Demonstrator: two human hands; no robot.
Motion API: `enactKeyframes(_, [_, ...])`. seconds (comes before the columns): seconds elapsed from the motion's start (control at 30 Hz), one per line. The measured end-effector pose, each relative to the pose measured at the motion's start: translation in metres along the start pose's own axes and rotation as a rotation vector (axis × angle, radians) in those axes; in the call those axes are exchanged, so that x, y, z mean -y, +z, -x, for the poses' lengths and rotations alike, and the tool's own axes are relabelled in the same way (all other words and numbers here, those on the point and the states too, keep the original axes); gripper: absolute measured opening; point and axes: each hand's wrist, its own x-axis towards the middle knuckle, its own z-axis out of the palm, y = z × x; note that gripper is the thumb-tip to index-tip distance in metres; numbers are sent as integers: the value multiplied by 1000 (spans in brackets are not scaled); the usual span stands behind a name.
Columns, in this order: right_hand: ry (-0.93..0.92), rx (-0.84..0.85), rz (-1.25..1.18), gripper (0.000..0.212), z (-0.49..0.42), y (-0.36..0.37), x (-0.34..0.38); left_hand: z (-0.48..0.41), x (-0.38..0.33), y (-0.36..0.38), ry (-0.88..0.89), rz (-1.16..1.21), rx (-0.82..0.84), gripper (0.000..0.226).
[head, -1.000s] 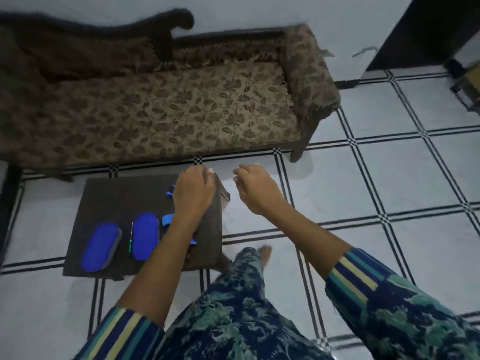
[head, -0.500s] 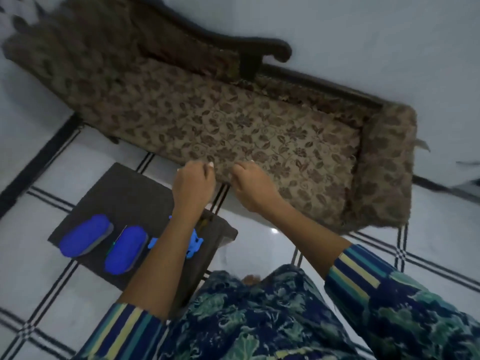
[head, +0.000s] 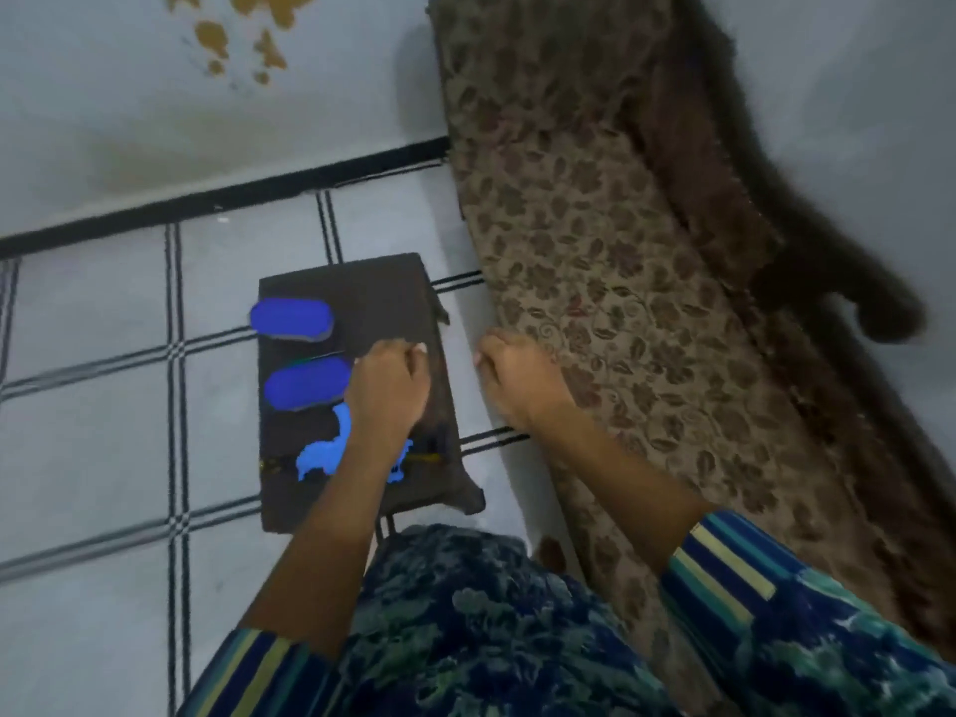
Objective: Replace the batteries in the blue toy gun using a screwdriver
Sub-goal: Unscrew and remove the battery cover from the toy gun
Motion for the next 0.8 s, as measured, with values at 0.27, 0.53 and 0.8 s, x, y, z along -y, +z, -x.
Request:
enactKeyframes(0.27, [-263,170,6,28,-80,28,28,-11,33,-20,-300,104,-218,31])
enactKeyframes(0.53, [-488,320,-21,31,-134,47,62,-41,61,-29,-515,125,-359,27])
enactKeyframes(0.8, [-754,615,-58,29,-211,100,80,-65,81,-16,-808,92,-459,34])
